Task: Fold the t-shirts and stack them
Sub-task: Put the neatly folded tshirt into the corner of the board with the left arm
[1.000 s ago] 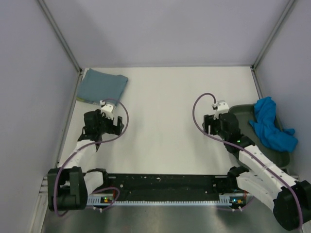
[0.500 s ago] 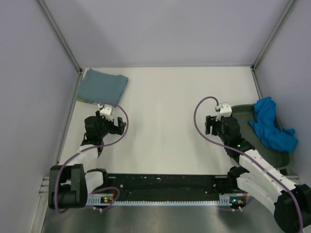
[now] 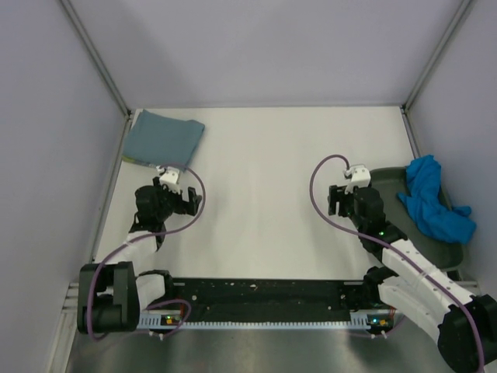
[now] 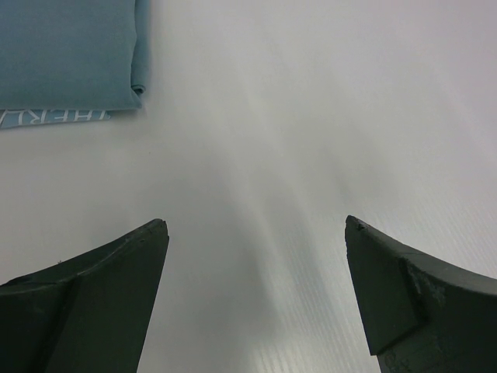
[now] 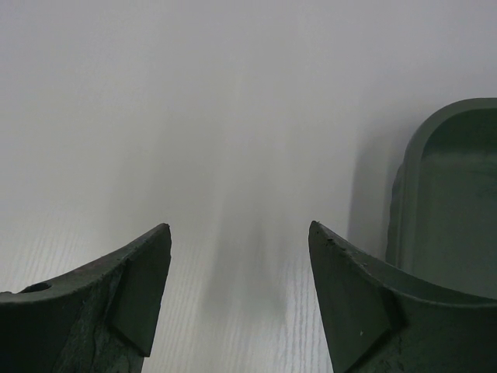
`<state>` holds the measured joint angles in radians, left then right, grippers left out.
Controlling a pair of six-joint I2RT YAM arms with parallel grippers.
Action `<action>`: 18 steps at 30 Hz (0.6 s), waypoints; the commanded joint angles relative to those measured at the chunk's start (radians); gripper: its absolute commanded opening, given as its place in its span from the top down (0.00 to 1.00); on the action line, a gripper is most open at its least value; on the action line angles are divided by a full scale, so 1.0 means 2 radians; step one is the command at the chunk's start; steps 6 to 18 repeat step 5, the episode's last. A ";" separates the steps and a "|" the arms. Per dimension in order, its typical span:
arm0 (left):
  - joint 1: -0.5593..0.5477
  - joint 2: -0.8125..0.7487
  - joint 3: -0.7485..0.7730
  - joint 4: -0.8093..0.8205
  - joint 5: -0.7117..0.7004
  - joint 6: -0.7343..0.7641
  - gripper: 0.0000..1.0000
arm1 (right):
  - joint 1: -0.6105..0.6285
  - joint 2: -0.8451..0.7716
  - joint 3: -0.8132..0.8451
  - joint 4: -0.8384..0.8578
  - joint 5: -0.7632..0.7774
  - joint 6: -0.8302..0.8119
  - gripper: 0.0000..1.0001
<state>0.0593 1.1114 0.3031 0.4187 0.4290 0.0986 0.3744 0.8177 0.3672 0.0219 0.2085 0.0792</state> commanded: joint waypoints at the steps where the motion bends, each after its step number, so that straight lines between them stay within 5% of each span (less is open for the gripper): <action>1: 0.003 0.004 0.017 0.022 0.003 -0.003 0.01 | -0.008 -0.012 -0.005 0.024 0.003 -0.002 0.29; 18: 0.002 0.000 0.015 0.022 -0.006 -0.006 0.01 | -0.008 -0.011 -0.004 0.024 0.003 -0.001 0.29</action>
